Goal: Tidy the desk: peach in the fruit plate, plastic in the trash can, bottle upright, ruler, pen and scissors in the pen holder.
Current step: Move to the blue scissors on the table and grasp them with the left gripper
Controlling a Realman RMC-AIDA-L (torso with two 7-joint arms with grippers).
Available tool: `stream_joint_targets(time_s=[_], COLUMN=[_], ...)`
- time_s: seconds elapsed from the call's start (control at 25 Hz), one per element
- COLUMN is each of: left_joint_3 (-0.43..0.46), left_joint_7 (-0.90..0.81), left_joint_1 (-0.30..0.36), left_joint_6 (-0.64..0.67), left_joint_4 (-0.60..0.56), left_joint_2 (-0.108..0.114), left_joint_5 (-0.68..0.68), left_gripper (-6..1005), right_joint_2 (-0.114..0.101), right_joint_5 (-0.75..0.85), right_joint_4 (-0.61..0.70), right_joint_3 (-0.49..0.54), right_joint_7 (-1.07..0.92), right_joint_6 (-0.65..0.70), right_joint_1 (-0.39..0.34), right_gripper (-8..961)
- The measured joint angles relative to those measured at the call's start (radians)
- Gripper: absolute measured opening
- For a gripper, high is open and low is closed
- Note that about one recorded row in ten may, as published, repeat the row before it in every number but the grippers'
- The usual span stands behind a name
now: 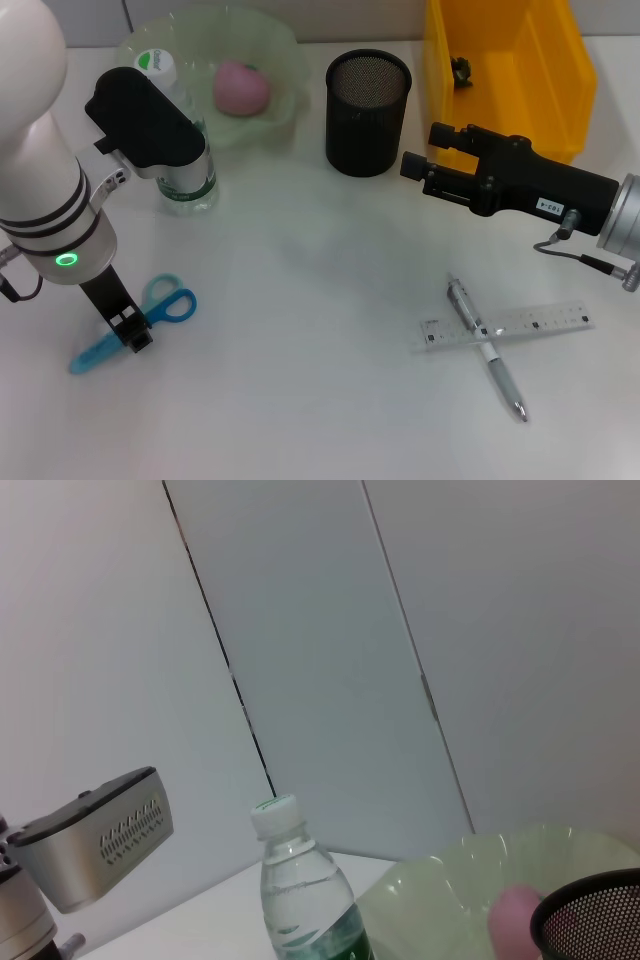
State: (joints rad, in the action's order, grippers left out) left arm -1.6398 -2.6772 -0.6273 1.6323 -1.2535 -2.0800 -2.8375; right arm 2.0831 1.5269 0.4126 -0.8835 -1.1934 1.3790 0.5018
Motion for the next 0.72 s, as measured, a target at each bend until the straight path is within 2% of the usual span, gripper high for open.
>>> stream_joint_targets(time_s=[0.72], left_joint_3=[-0.004], left_joint_7=[0.006], left_joint_1=[-0.003], left_joint_6=[-0.004], left_joint_4=[0.013], left_joint_2=[0.000], left_joint_5=[-0.001], left_gripper=[428], right_joint_2=[0.000], right_joint_5=[-0.001], right_joint_4=[0.000], right_joint_3=[0.000], right_joint_7=[0.000], right_joint_6=[-0.001], right_joint_1=[0.010], right_gripper=[719])
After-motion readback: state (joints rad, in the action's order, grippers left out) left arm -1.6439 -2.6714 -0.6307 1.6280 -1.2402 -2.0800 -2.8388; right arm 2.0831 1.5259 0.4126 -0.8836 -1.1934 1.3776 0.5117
